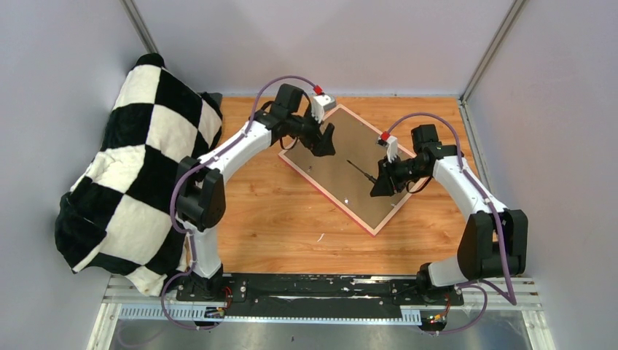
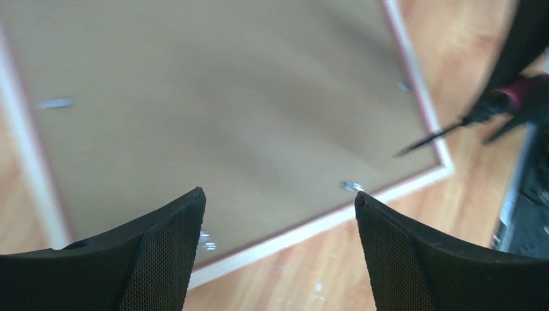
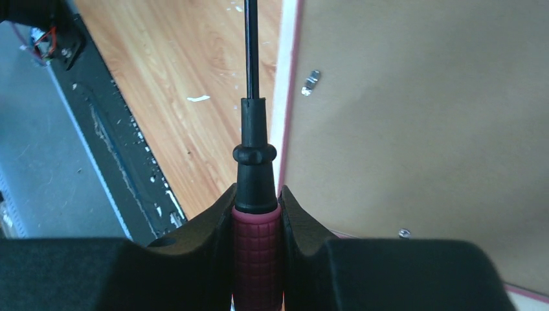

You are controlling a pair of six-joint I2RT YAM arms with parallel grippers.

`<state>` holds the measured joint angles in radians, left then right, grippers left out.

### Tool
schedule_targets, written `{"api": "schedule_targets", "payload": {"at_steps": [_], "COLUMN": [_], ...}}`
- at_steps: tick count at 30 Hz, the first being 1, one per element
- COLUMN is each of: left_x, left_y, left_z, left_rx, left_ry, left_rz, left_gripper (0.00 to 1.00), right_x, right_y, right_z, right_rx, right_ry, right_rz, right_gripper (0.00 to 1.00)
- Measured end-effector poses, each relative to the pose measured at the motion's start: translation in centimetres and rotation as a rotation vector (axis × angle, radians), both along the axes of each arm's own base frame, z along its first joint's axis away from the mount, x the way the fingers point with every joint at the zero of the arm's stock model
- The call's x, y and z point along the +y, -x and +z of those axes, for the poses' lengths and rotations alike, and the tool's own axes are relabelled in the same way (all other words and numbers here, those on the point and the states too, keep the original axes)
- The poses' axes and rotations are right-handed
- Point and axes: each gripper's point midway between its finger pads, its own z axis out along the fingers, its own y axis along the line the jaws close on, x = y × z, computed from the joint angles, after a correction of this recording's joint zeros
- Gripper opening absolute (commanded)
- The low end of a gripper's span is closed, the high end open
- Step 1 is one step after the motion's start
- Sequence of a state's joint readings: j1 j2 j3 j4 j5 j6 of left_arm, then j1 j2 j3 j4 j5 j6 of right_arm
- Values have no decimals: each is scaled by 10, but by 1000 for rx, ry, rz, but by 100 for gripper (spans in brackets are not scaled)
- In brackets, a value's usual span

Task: Take the photo out of the frame
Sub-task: Adjust the screwdriver, then adjust the photo frame at the center of the board.

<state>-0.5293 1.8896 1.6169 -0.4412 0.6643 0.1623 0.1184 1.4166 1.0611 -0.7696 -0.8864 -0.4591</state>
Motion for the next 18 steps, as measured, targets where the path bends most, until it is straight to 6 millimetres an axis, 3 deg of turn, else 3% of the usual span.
{"api": "schedule_targets", "payload": {"at_steps": [4, 10, 14, 18], "left_x": [21, 55, 77, 98], "left_y": [-55, -119, -138, -142], "left_z": [-5, -51, -97, -134], "left_rx": [-43, -72, -39, 9], "left_ry": [-42, -182, -290, -376], "left_rz": [170, 349, 413, 453], "left_gripper": [90, 88, 86, 83], "right_x": [-6, -10, -11, -11], "right_y": [-8, -12, -12, -13], "right_z": [-4, -7, -7, -8], "right_rx": [-4, -4, -3, -3], "right_ry": [31, 54, 61, 64], "right_rz": [-44, -71, -79, -81], "right_gripper": [0, 0, 0, 0]}}
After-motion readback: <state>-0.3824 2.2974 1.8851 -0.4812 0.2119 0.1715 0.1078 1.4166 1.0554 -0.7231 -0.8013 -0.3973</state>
